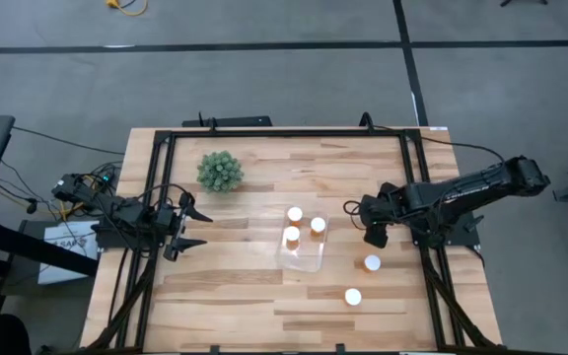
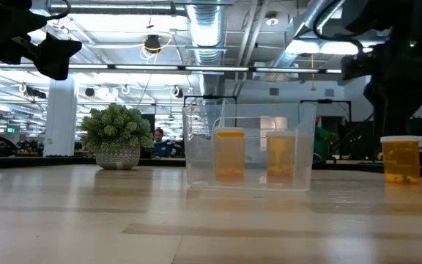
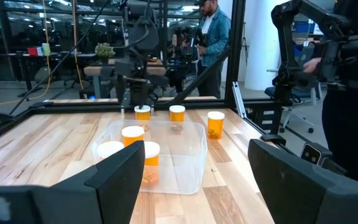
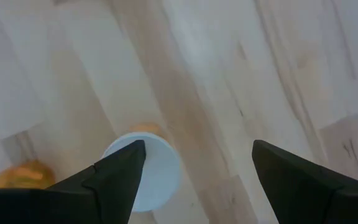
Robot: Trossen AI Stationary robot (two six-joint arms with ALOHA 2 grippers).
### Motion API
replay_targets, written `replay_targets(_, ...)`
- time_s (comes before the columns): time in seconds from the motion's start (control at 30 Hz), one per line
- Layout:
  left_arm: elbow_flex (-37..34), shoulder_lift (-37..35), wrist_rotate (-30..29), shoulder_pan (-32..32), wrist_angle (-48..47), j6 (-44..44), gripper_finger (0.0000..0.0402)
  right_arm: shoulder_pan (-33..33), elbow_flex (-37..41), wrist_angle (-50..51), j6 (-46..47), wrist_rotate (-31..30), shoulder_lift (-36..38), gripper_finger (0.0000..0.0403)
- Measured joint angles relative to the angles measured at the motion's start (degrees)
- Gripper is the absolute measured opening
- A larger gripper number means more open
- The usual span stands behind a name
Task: Pick and place pill bottles into a basket
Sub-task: Put the orange medicine bottle into the transparent bin
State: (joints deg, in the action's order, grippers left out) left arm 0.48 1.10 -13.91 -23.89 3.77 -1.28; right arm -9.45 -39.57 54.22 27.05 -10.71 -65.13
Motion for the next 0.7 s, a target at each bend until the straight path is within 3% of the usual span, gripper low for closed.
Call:
replay_targets(0.27,0.01,0.00,0.00,0.00,0.00,0.00,0.0277,-3.70,0.66,-3.15,0.84,0.50,4.94,0.0295)
replay_targets(0.7,0.01,0.00,0.00,0.00,0.00,0.00,0.0277,-6.41,0.66,-2.39,-0.14,10.20,11.63,0.0296)
